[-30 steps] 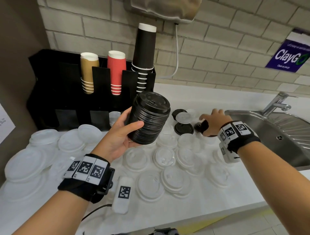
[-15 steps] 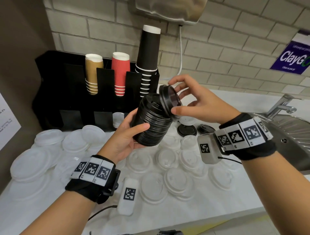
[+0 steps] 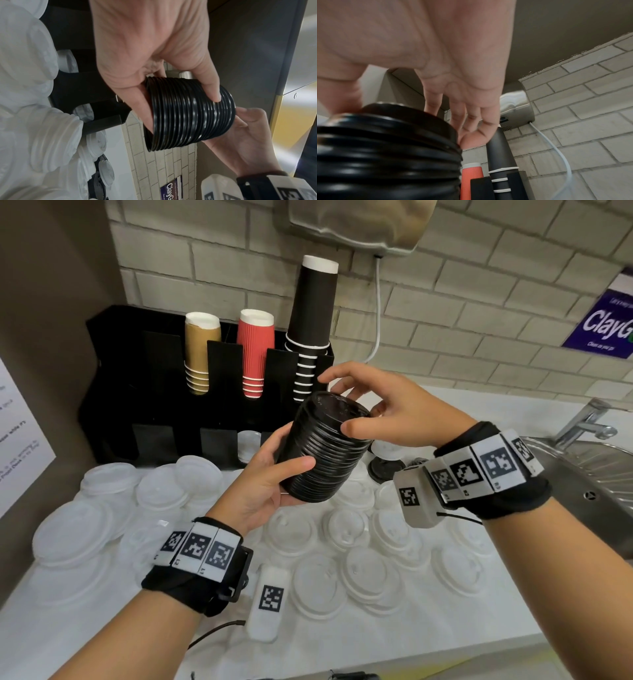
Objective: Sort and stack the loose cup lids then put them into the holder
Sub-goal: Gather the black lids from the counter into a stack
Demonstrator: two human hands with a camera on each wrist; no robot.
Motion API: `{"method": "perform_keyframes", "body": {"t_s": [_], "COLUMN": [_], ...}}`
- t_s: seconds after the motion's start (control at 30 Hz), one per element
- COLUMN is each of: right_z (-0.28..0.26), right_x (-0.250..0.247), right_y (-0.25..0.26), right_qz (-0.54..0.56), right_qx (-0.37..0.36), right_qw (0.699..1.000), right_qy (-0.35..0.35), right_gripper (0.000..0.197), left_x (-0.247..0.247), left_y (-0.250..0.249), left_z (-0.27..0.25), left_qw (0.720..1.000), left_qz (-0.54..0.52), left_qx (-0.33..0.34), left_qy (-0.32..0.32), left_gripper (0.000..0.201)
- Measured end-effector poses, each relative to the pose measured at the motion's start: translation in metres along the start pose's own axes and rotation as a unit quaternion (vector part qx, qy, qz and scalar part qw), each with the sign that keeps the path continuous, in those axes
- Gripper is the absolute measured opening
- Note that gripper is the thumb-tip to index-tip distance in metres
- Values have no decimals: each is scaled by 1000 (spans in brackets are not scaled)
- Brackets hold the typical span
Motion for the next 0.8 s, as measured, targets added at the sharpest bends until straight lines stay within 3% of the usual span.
{"method": "perform_keyframes", "body": {"t_s": [0.27, 0.37, 0.43, 0.5, 0.6, 0.7, 0.8], "right_z": [-3, -9, -14, -23, -49, -70, -81], "right_x": [-7, -34, -58, -72, -77, -73, -65], "right_y": [-4, -33, -78, -137, -222, -276, -309], "right_qz": [4, 34, 39, -9, -130, -206, -208], "right_qx": [12, 58, 131, 249, 413, 485, 524], "right_qw": [1000, 995, 983, 961, 900, 850, 825], "right_qy": [-9, -70, -119, -119, -45, 14, 35], "right_gripper": [58, 48, 37, 39, 53, 62, 66], "left_x": [-1, -5, -8, -13, -21, -31, -37], "left_y": [1, -1, -5, -10, -18, -23, -27], "left_z": [1, 3, 3, 5, 6, 7, 8], "left_qw": [1000, 999, 998, 998, 996, 994, 993], "left_qz": [-14, -29, -34, -36, -43, -43, -39], "left_qx": [0, 5, 12, 24, 40, 48, 54], "left_qy": [-17, -30, -42, -54, -70, -87, -100], "left_gripper": [64, 65, 66, 67, 61, 62, 66]}}
Point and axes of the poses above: each hand's wrist, its own z-axis towards the middle knuckle, its own x-axis out of the palm, y = z × x, the point moved 9 cm from there along z, towards the middle knuckle, and after that the axes turned 9 degrees about z, right-handed, at the moved point
